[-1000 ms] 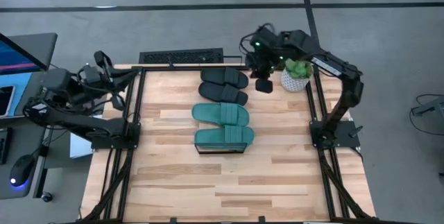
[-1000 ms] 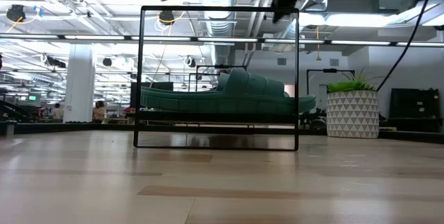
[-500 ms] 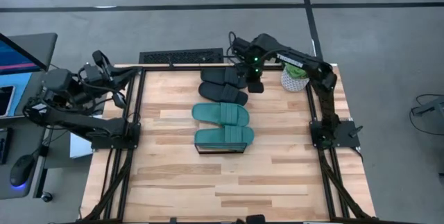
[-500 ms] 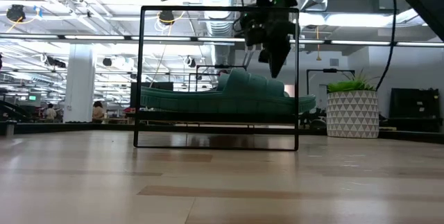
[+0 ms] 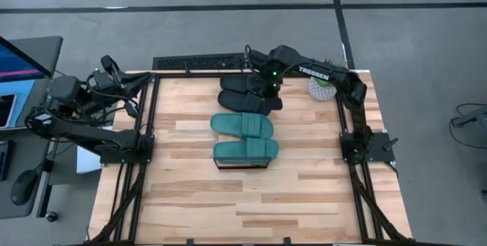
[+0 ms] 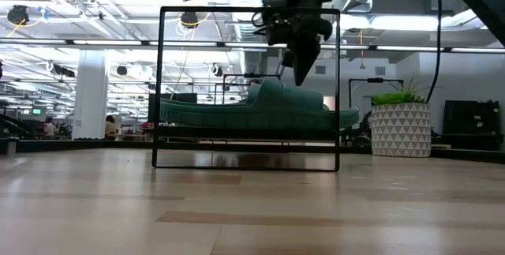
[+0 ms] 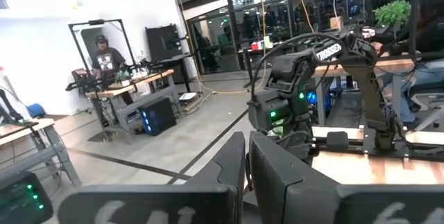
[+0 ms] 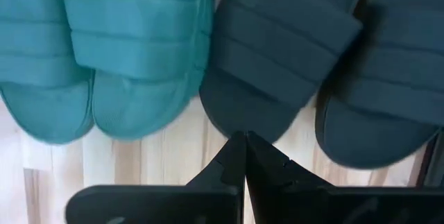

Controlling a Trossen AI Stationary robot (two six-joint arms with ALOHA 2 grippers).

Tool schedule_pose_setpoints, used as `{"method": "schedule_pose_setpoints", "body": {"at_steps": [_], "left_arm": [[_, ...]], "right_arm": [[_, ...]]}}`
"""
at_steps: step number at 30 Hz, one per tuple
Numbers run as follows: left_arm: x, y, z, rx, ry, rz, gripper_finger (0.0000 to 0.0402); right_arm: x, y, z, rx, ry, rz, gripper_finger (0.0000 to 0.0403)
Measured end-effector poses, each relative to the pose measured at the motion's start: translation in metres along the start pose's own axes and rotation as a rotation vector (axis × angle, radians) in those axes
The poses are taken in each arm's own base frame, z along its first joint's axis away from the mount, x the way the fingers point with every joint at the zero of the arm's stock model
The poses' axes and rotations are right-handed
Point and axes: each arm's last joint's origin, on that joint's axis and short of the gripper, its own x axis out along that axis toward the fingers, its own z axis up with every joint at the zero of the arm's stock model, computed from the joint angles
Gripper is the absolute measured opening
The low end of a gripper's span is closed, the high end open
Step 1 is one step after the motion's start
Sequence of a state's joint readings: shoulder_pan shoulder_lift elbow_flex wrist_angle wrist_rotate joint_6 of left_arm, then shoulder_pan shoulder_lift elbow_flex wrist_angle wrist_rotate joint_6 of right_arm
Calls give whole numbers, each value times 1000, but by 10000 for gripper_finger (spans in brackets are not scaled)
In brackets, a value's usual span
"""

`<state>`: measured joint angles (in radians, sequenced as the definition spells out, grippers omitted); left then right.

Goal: Pick and place slides into the shelf
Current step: Adjust the green and black slides on the shelf

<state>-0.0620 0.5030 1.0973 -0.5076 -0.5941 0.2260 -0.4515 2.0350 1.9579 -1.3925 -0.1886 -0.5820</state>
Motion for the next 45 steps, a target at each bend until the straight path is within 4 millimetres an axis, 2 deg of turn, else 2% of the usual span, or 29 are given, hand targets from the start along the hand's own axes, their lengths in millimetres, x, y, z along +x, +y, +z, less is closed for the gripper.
{"method": "schedule_pose_setpoints", "body": {"at_steps": [3,13,31,45], "left_arm": [[0,0,0,0,0,0,11],[0,0,0,0,-1,-3,11],[0,-1,-2,12,21,-8,11],[0,-1,-2,10,20,-8,11]], "right_arm": [[4,3,6,9,-13,-10,0],[46,-10,12,105,135,-56,0],[48,-7,22,121,47,-33,0],[55,-4,21,100,90,3,0]]}}
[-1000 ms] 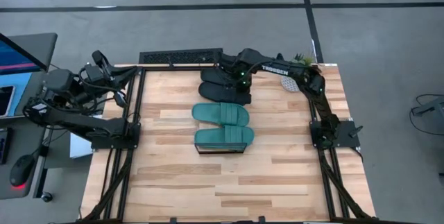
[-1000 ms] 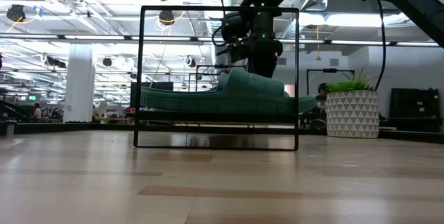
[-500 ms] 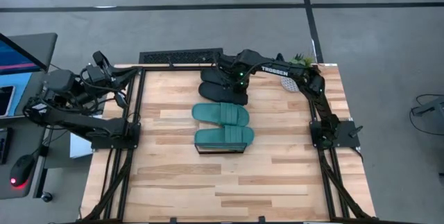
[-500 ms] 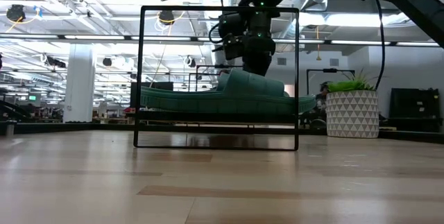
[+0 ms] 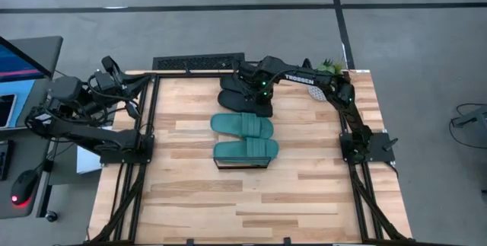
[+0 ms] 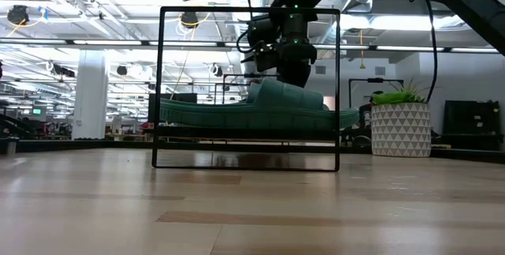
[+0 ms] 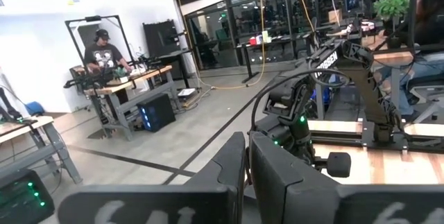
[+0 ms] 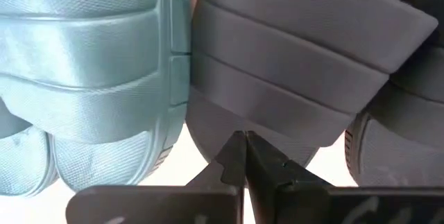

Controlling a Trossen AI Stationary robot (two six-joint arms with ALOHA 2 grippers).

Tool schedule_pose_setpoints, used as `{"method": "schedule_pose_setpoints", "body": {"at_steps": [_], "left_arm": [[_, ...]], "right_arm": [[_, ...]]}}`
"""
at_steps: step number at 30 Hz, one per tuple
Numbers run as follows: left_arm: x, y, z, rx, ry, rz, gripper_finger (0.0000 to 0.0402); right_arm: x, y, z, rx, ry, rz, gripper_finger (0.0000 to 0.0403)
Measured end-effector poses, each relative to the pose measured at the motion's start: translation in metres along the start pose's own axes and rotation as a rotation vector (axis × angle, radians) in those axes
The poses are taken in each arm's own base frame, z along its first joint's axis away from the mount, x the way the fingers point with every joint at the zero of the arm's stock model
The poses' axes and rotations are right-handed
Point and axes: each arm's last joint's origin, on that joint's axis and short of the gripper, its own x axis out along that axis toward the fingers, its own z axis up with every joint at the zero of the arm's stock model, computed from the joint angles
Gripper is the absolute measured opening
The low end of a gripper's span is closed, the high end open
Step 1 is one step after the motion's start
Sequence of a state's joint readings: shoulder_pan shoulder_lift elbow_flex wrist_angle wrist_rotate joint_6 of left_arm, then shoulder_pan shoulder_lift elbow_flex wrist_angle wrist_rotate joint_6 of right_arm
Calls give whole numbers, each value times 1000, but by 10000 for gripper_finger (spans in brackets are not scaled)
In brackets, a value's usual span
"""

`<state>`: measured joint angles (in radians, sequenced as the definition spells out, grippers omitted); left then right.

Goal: Pick and place slides into the shelf
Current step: Adjust the green and black slides on the shelf

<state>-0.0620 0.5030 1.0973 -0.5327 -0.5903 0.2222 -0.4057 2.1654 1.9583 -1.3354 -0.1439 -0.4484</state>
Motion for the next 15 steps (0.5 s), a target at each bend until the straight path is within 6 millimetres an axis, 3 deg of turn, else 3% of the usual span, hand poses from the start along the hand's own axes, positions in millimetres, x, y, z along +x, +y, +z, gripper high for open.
{"method": "schedule_pose_setpoints", "body": {"at_steps": [15], "left_arm": [[0,0,0,-1,0,0,11]], "right_arm": [[-1,-4,-1,3,3,-19,0]]}}
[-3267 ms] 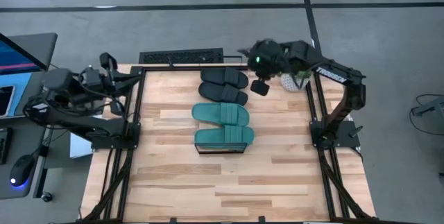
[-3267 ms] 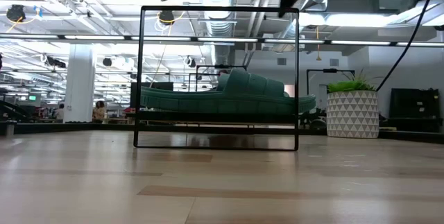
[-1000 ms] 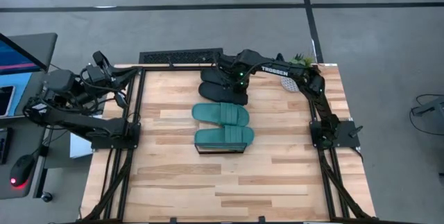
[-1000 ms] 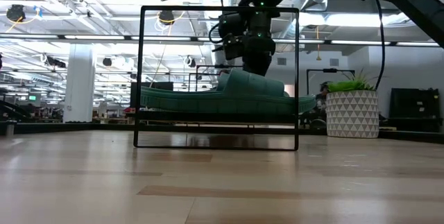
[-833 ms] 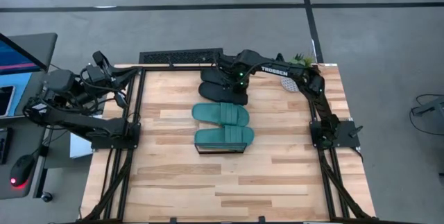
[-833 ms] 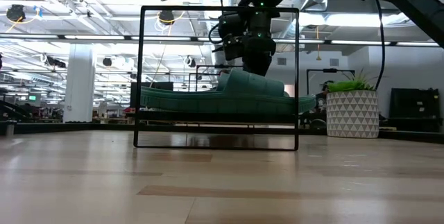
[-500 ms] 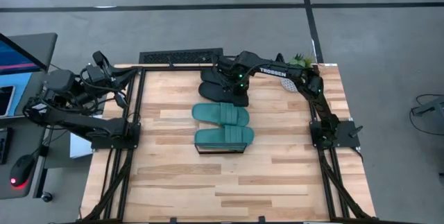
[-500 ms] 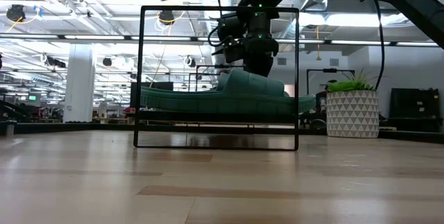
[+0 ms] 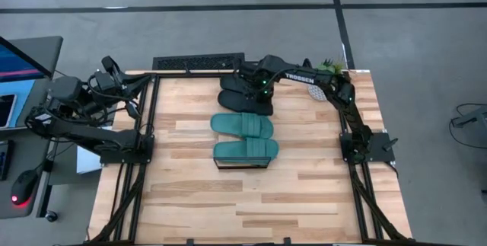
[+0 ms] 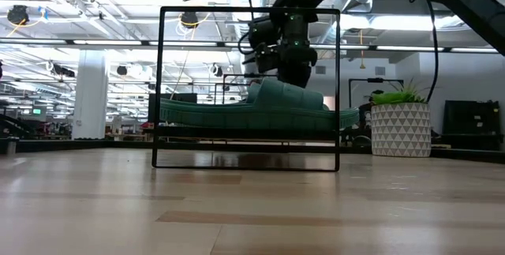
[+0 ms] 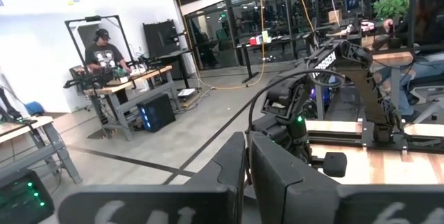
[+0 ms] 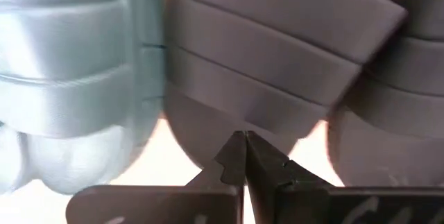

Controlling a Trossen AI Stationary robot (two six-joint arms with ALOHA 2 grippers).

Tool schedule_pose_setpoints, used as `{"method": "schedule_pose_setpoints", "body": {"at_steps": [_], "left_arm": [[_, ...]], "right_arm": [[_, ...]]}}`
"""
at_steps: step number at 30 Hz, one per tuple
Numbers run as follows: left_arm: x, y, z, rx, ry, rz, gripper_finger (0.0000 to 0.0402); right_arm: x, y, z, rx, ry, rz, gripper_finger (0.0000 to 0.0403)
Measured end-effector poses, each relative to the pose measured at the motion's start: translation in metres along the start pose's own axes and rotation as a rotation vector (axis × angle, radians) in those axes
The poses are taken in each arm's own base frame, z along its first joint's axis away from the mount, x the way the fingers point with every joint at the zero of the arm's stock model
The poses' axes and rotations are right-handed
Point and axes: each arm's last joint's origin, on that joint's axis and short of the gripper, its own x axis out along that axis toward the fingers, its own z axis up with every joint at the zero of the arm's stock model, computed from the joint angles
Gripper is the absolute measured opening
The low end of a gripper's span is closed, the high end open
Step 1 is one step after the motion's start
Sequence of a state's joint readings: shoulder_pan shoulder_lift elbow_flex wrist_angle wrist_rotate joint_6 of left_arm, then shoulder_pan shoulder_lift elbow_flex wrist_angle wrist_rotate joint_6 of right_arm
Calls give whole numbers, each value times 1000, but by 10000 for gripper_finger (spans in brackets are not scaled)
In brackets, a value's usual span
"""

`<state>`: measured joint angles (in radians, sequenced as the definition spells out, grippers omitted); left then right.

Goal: Pick and place slides into the shelf
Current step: Adjust the green and black slides on the shelf

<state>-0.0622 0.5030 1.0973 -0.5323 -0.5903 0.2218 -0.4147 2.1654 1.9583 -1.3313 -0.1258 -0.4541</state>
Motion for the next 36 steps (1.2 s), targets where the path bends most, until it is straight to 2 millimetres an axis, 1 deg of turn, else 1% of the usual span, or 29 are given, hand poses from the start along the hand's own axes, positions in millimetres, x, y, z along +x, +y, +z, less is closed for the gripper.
{"method": "schedule_pose_setpoints", "body": {"at_steps": [5,7,11,14,16,20,23,25,27,29,32,34,36], "left_arm": [[0,0,0,0,0,0,11],[0,0,0,0,0,0,11],[0,0,0,-2,-3,1,11],[0,0,1,-5,-7,2,11],[0,0,1,-5,-7,1,11],[0,0,1,-4,-7,1,11],[0,0,1,-4,-7,1,11],[0,0,1,-4,-7,1,11],[0,0,1,-4,-6,1,11],[0,0,1,-4,-7,1,11],[0,0,1,-4,-6,2,11],[0,0,1,-4,-6,2,11],[0,0,1,-4,-6,2,11]], "right_arm": [[-1,-6,-3,-1,24,-52,0],[-1,-7,-5,22,36,-46,0],[-2,-4,-15,57,138,-17,0],[-5,-4,-19,81,160,-8,0],[-17,-6,-24,100,126,-23,0],[-59,-14,-39,167,-43,-91,0],[-96,-17,-49,209,-261,-111,0],[-119,-16,-51,203,-430,-129,0],[-130,-11,-53,178,-572,-149,0],[-127,-4,-57,175,-668,-158,0],[-106,4,-71,226,-733,-156,0],[-89,11,-82,279,-748,-161,0],[-74,19,-94,319,-727,-191,0]]}}
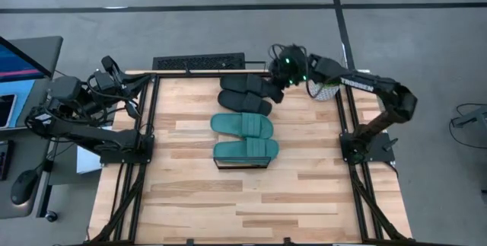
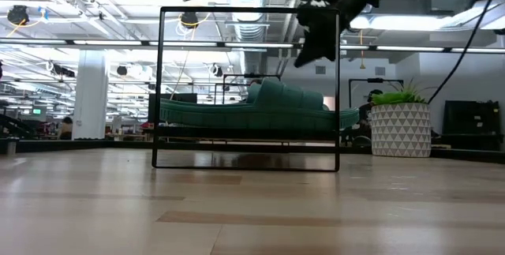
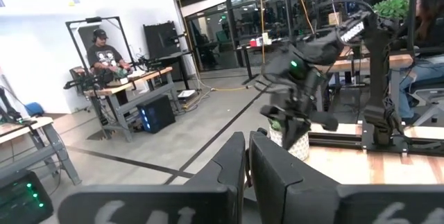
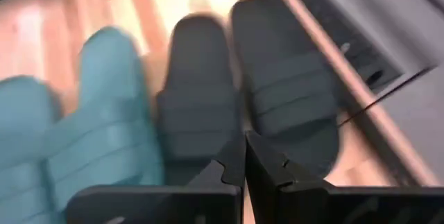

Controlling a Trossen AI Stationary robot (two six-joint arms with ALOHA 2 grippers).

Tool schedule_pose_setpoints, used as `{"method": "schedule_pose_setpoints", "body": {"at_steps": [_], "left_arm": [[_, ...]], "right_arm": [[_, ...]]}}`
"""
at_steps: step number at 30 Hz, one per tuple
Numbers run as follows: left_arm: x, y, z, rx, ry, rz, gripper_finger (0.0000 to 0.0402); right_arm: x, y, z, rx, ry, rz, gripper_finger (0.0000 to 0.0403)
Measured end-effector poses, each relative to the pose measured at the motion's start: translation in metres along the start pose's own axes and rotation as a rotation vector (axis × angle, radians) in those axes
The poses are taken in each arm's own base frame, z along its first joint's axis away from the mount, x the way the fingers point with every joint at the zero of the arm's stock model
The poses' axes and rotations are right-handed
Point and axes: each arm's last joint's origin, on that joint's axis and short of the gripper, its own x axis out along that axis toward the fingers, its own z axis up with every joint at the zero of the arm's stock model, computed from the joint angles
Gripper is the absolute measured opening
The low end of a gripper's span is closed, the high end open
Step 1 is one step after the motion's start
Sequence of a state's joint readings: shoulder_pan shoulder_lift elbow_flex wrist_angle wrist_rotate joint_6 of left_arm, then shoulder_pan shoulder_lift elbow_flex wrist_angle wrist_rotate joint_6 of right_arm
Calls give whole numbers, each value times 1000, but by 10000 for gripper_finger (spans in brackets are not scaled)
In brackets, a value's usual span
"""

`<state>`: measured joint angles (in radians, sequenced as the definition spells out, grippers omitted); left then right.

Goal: Pick and place slides into the shelf
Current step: Adjust the green and black slides on the shelf

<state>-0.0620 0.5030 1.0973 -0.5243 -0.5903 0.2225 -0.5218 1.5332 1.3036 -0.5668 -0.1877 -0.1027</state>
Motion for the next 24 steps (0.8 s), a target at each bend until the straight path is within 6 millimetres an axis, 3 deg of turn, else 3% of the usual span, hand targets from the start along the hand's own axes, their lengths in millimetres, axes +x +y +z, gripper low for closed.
{"method": "schedule_pose_setpoints", "body": {"at_steps": [4,9,15,24], "left_arm": [[0,0,0,0,0,0,11],[0,0,0,0,0,0,11],[0,0,1,-8,-12,3,11],[0,0,2,-11,-16,3,11]], "right_arm": [[7,13,-25,43,24,15,0],[33,28,-45,26,69,47,0],[65,27,-63,59,63,55,0],[82,25,-79,44,131,54,0]]}}
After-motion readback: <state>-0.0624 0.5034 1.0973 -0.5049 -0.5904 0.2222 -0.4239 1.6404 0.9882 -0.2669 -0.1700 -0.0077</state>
